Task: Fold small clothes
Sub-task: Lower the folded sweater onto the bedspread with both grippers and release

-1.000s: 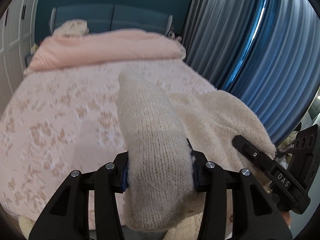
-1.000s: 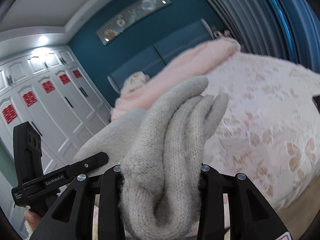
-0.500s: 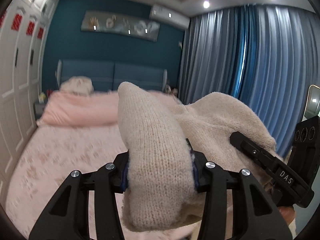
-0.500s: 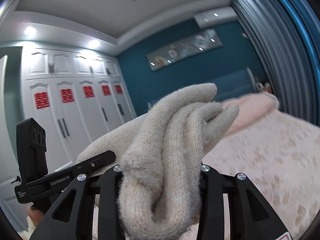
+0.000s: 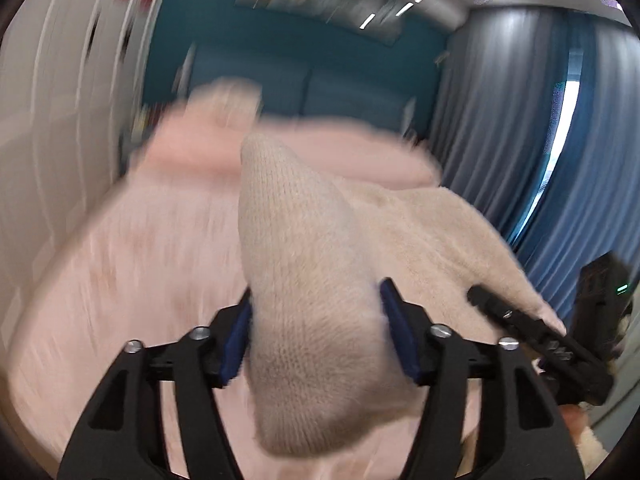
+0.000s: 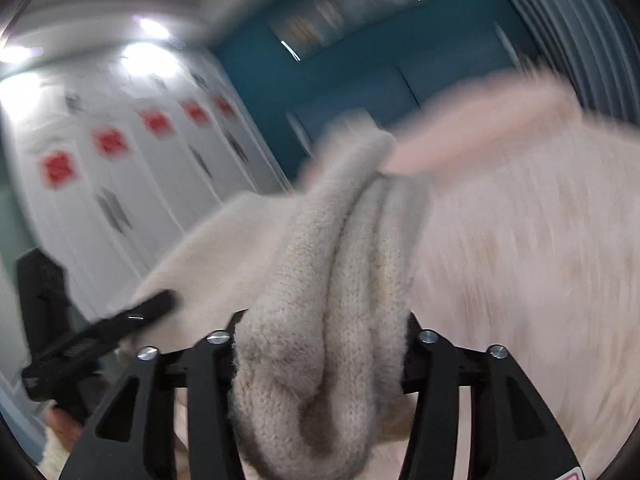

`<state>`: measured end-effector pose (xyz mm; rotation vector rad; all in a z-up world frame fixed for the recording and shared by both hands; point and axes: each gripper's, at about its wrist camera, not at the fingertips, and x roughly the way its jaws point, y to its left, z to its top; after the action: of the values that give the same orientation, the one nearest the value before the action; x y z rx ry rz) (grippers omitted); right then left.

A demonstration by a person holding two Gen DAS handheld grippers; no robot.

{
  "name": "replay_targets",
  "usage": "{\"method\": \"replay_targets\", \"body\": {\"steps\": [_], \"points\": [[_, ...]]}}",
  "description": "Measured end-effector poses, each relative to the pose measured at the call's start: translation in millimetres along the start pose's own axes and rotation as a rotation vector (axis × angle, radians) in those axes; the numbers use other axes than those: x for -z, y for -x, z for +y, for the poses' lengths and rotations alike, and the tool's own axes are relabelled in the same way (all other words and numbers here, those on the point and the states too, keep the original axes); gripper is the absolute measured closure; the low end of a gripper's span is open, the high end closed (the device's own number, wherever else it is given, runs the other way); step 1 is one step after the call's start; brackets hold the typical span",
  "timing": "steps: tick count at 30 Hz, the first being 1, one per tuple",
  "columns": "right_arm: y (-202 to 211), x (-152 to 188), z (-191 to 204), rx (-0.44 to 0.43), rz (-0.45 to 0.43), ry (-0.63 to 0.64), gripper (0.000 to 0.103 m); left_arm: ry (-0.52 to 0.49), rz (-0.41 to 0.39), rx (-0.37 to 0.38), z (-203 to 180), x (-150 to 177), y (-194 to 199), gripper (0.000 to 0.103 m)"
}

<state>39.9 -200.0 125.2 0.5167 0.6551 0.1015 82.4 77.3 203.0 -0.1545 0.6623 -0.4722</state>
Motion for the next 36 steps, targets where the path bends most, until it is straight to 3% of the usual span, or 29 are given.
{"method": "replay_targets", "body": {"steps": [1,3,4,6,8,11,13,16,17,18,19,20,22,26,29,32,34,35,36], "points": [[-18,22,-20,0.066,0.068,-0.038,0.052,0.045,0.039,-0.023,17,21,-17,0.040],[-27,59,-54,0.119,0.129,-0.115,0.052,0.149,0.156,-0.076,59,72,-52,0.040],[-26,66,-62,0.135,0.136,-0.132,0.052,0.215,0.205,-0.089,79,96,-63,0.040],[-27,65,-69,0.177,0.145,-0.119,0.051,0.310,0.226,-0.072,105,116,-65,0.036],[-34,53,-70,0.190,0.148,-0.117,0.032,0.392,0.228,-0.058,122,123,-72,0.028],[-60,40,-77,0.169,0.168,-0.150,0.017,0.422,0.233,-0.014,127,116,-94,0.017],[-90,41,-82,0.185,0.230,-0.163,0.017,0.425,0.244,0.000,121,112,-105,0.011],[-130,48,-89,0.166,0.316,-0.211,0.017,0.440,0.296,0.000,122,116,-136,0.010],[-140,52,-89,0.138,0.340,-0.237,0.018,0.457,0.321,0.001,124,124,-143,0.011],[-150,55,-89,0.098,0.367,-0.267,0.024,0.481,0.361,0.001,127,130,-154,0.020],[-155,56,-86,0.086,0.378,-0.273,0.046,0.496,0.379,0.024,129,132,-161,0.040],[-155,48,-78,0.096,0.364,-0.243,0.059,0.516,0.395,0.055,130,133,-165,0.041],[-143,30,-61,0.062,0.309,-0.188,0.068,0.493,0.369,0.055,124,120,-158,0.058],[-89,-17,-21,-0.032,0.135,-0.064,0.071,0.411,0.249,0.108,107,74,-126,0.063],[-77,-22,-25,-0.047,0.112,-0.054,0.069,0.367,0.196,0.151,95,53,-109,0.062],[-114,7,-63,0.059,0.226,-0.057,0.059,0.300,0.249,0.073,85,67,-124,0.057],[-141,31,-95,0.237,0.363,-0.113,0.061,0.259,0.344,-0.037,84,93,-147,0.060],[-125,33,-101,0.166,0.295,-0.177,0.061,0.221,0.396,-0.127,81,110,-158,0.060],[-112,31,-99,0.158,0.247,-0.194,0.061,0.210,0.379,-0.131,78,117,-155,0.058]]}}
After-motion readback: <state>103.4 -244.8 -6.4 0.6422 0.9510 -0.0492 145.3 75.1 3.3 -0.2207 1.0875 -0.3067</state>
